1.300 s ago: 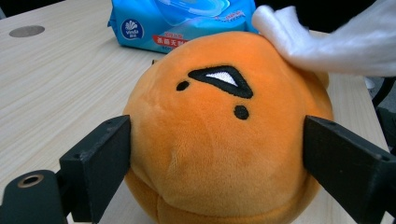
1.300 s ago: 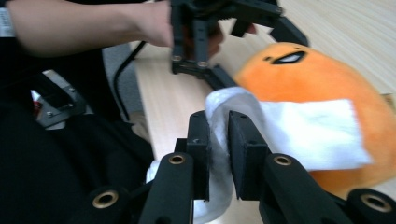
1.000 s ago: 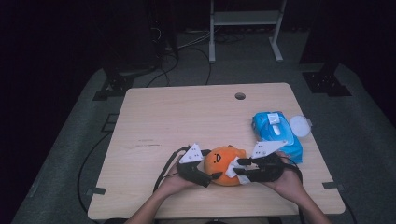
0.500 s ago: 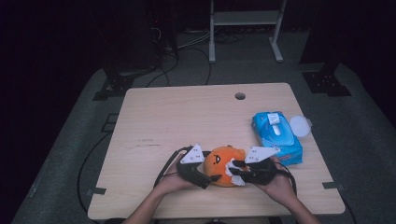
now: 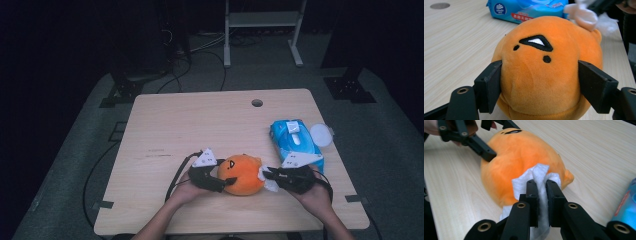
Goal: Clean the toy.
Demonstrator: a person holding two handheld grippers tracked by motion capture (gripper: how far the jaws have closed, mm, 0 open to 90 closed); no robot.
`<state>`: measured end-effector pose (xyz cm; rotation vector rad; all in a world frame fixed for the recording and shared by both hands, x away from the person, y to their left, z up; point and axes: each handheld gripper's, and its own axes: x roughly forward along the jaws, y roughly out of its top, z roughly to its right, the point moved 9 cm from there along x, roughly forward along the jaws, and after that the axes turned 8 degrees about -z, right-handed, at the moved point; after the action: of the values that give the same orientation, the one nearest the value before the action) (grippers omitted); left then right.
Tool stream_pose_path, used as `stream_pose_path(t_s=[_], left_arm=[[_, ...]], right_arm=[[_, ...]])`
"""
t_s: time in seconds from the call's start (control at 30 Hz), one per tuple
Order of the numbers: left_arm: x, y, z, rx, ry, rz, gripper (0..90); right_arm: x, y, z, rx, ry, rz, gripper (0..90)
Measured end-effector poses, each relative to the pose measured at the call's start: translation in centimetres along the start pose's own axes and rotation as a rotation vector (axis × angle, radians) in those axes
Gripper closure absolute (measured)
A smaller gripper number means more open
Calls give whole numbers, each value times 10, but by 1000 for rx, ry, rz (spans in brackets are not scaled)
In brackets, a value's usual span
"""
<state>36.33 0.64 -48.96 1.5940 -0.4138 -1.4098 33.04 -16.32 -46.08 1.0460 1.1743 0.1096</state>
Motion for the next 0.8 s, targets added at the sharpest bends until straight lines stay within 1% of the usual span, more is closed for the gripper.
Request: stream_pose_path(t_s=[0.03,0.07,0.1,0.13,0.17,0.2,0.23,0.27,0.3,0.33,0.37,0.4,0.43,0.47,0.5,0.53,0.57,0.6,0.63,0.67,0.7,0.73,0.77,0.8], left_arm=[[0,0,0,0,0,0,242],[2,1,-1,-18,7,5,238],[2,1,-1,-18,7,5,236],[5,4,-2,-41,14,14,233],[5,4,-2,-41,14,14,227],[6,4,-4,-56,24,13,219],[6,4,-4,-56,24,13,212],[5,5,-3,-49,15,13,198],[5,5,-3,-49,15,13,179],[3,5,-2,-38,-3,22,156],[2,6,1,-33,-27,30,156],[1,7,3,-24,-46,36,142],[1,7,4,-17,-52,43,140],[1,7,7,13,-52,34,153],[2,7,8,25,-39,32,173],[2,7,8,25,-39,32,198],[2,8,8,28,-26,28,198],[2,7,8,26,-14,20,220],[3,8,7,19,-6,17,234],[4,8,6,4,-3,16,244],[5,8,6,-4,0,17,244],[5,9,6,-9,3,17,244],[5,9,6,-9,3,17,243],[5,7,5,-1,9,4,243]], right_arm=[[0,0,0,0,0,0,809],[-2,1,-5,-15,-1,4,809],[-2,1,-5,-15,-1,4,809],[3,6,-14,-49,-2,1,809],[6,9,-18,-63,-1,0,809],[10,11,-20,-76,-4,-3,809],[14,13,-22,-83,-9,-7,809],[17,14,-21,-89,-12,-8,809],[17,14,-21,-89,-12,-8,809],[17,13,-16,-66,1,-5,807],[17,13,-16,-66,1,-5,807],[17,11,-12,-59,-2,-5,807],[16,9,-9,-50,-6,-7,807],[14,5,-3,-31,-18,-7,807],[13,4,-2,-24,-20,-7,807],[13,4,-2,-24,-20,-7,807],[12,3,0,-19,-21,-6,807],[12,3,-1,-10,-21,-7,807],[11,4,-3,-15,-26,-3,808],[11,9,-13,-43,-23,9,808],[12,12,-20,-50,-2,18,808],[13,16,-28,-62,29,26,808],[13,16,-28,-62,29,26,808],[20,19,-39,-122,12,5,808]])
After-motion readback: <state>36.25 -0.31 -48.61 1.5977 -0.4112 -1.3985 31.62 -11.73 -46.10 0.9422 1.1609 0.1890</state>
